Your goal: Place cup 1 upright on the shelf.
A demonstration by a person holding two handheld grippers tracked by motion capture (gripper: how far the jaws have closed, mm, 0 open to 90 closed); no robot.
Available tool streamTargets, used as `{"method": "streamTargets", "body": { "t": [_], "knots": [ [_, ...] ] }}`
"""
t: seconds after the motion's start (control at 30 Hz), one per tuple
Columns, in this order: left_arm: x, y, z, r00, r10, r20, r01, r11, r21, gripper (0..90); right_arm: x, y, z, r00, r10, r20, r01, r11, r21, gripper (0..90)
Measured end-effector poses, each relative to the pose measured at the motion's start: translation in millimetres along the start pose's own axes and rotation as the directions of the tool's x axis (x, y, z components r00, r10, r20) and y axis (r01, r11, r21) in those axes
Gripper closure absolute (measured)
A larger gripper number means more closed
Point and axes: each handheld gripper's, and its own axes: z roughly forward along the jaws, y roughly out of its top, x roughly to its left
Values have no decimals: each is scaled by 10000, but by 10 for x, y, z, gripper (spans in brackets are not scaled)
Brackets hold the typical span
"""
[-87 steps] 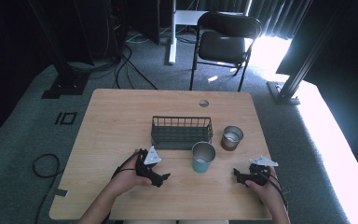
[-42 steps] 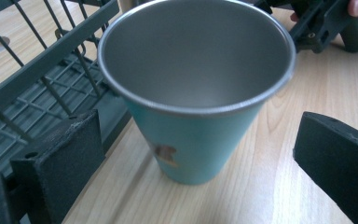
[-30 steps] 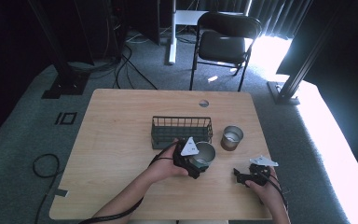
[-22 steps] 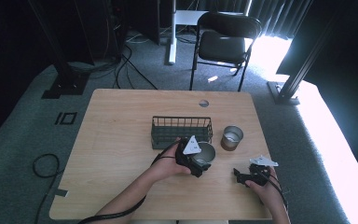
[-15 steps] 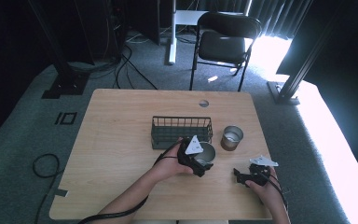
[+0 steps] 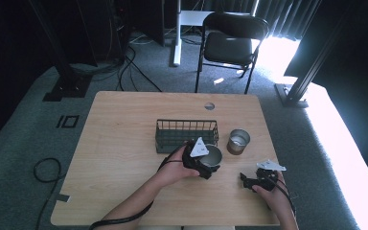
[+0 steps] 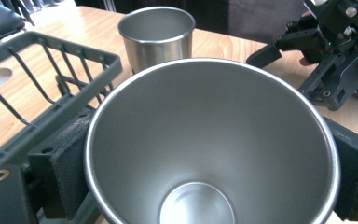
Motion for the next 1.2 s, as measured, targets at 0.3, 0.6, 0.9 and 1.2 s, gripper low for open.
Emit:
{"method": "streamTargets", "body": {
  "t": [0.3,0.6,0.9,1.2],
  "knots": [
    [28,122,-185,10000,-67,-40,66,9994,-332,74,0,0,0,10000,-8,0,8,10000,-1,106],
    [64,240,-340,9998,0,-179,-8,9988,-498,73,0,1,-1,10000,-4,-2,4,10000,16,106],
    [134,377,-497,9990,-158,-416,117,9953,-964,74,0,0,0,10000,3,-2,-3,10000,4,106],
    [232,510,-667,9964,-82,-847,-14,9937,-1124,73,0,0,0,10000,-1,-2,1,10000,4,106]
  ]
}}
